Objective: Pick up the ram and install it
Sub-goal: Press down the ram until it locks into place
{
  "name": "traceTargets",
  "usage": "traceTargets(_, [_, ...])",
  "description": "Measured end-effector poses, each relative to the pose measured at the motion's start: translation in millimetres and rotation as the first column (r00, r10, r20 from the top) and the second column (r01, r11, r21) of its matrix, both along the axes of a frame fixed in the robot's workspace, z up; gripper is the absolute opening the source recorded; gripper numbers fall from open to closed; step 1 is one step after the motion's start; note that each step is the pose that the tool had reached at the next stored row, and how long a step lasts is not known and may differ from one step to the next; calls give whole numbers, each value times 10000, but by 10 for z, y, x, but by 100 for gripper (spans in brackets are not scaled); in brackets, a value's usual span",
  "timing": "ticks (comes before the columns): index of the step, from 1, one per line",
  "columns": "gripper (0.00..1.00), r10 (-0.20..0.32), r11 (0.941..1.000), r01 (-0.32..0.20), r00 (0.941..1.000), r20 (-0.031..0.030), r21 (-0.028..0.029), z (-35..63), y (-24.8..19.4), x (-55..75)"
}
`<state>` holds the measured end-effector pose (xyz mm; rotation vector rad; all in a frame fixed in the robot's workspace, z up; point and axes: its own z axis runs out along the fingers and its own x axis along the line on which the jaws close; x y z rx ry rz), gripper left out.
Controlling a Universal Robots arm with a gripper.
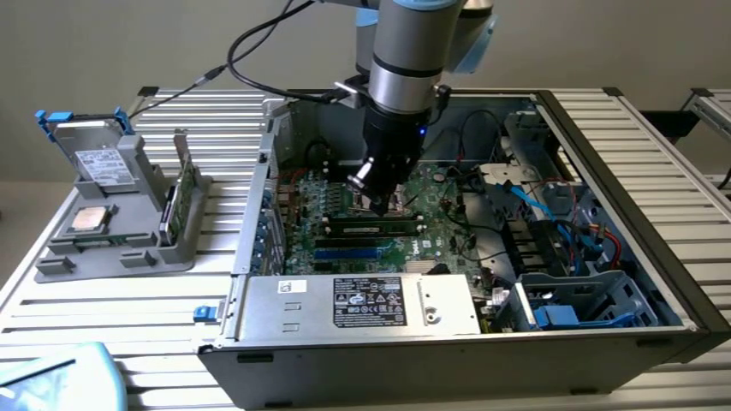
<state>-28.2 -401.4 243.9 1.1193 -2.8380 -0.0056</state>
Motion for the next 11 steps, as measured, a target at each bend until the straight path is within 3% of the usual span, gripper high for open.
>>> traceTargets(5, [10,-639,9980,639,9980,19,0,0,0,0])
traceTargets(11, [10,-1427,9898,1427,9898,37,3,-2,0,0])
